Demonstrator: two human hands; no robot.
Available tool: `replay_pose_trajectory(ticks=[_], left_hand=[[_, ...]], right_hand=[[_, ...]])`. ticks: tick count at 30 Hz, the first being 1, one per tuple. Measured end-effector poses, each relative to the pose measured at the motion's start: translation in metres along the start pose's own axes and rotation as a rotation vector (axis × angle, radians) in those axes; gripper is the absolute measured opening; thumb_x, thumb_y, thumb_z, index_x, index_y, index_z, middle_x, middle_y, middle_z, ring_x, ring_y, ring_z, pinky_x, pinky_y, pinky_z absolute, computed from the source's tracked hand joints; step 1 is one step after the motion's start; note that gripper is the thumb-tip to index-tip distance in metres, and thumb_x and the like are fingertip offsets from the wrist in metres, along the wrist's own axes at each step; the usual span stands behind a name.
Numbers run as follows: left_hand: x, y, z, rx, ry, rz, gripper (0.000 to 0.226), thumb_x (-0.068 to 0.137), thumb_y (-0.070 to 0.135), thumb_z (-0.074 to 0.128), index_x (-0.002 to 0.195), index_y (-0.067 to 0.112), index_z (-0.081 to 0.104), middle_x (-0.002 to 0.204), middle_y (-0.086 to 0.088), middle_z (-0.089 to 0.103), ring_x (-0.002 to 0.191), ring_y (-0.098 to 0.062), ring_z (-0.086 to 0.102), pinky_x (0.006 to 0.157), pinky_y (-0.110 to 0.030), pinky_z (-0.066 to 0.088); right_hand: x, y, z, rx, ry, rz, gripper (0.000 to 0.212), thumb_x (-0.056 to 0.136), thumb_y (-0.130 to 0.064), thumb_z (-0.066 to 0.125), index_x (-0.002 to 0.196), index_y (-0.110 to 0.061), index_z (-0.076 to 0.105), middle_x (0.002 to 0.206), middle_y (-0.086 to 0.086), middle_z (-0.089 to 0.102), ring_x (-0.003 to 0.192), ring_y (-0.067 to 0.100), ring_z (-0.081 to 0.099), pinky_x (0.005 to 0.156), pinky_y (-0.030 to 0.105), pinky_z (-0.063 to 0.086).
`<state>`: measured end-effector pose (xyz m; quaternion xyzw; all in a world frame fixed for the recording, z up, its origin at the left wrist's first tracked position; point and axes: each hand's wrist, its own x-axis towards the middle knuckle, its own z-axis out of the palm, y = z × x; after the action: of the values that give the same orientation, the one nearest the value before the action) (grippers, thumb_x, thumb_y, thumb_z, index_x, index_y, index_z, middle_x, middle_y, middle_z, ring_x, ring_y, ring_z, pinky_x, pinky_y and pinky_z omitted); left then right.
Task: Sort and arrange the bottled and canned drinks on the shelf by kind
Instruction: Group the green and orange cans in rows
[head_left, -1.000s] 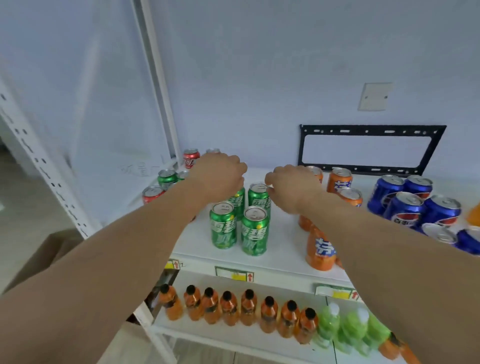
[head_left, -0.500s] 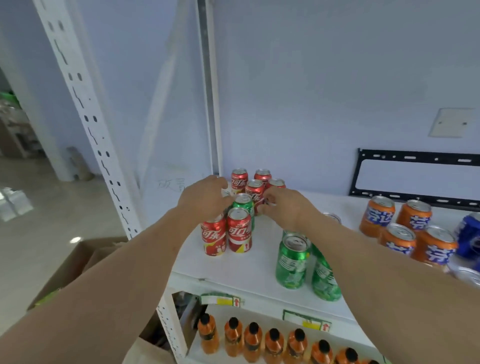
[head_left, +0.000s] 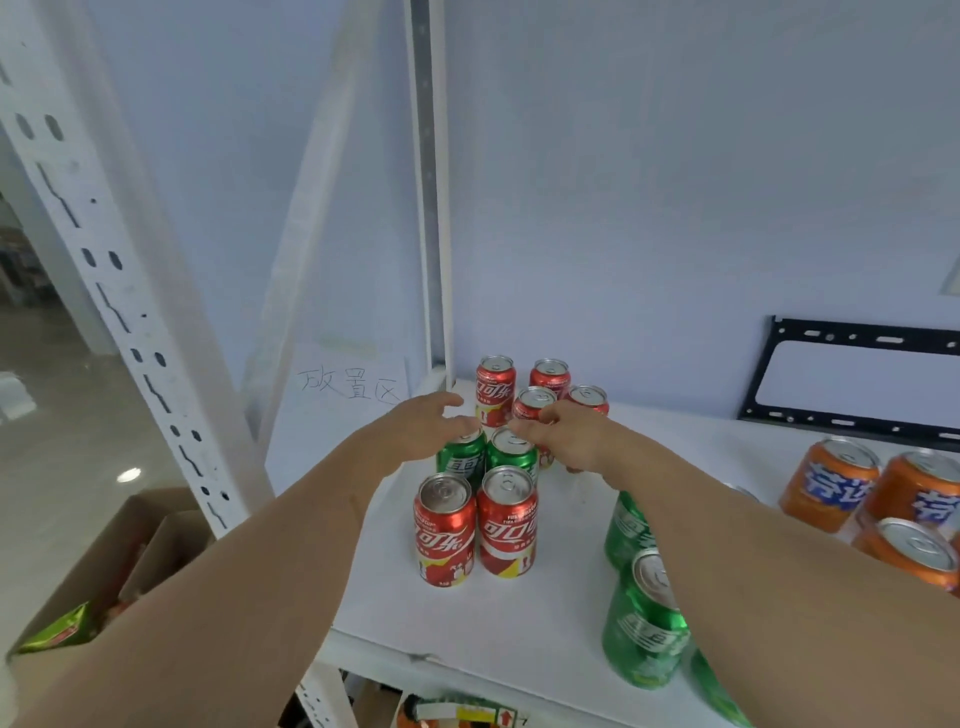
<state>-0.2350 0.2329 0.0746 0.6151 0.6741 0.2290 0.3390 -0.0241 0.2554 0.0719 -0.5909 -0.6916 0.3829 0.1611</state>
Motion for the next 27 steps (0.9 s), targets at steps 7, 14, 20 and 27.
replay_pose_trajectory(ticks=[7,14,20,27], left_hand=[[0.019,-0.019,0.004,-0.027,-0.107,-0.106,0.076,0.084,0.044,0.074,0.148,0.030,0.036,0.148,0.001,0.044,0.124,-0.022,0.047,0.094,-0.038,0.047],[0.034,-0.029,0.004,-0.146,-0.120,-0.055,0.044,0.085,0.029,0.074,0.124,0.031,0.054,0.121,0.006,0.061,0.111,-0.017,0.055,0.096,-0.042,0.050],[0.041,-0.041,0.016,-0.207,-0.122,0.064,0.039,0.077,0.022,0.078,0.110,0.031,0.059,0.105,0.006,0.070,0.100,-0.014,0.063,0.090,-0.038,0.052],[0.048,-0.034,0.004,-0.338,-0.035,0.089,0.038,0.072,0.034,0.082,0.104,0.022,0.065,0.097,-0.001,0.075,0.094,-0.019,0.071,0.090,-0.041,0.055]], right_hand=[[0.027,-0.003,0.012,-0.062,-0.172,0.056,0.080,0.077,-0.061,0.070,0.141,-0.022,0.044,0.136,0.001,0.052,0.113,0.022,0.053,0.090,0.039,0.053],[0.045,-0.001,0.014,-0.008,-0.142,0.060,0.071,0.079,-0.052,0.070,0.138,-0.020,0.046,0.130,0.005,0.056,0.107,0.021,0.057,0.089,0.040,0.056],[0.044,0.003,0.022,-0.182,-0.155,0.011,0.093,0.077,-0.042,0.077,0.151,-0.025,0.023,0.141,0.005,0.051,0.117,0.026,0.053,0.092,0.040,0.051],[0.025,0.000,-0.013,0.046,-0.040,0.001,0.079,0.055,-0.043,0.086,0.123,-0.025,0.049,0.112,-0.001,0.068,0.101,0.021,0.066,0.088,0.041,0.055]])
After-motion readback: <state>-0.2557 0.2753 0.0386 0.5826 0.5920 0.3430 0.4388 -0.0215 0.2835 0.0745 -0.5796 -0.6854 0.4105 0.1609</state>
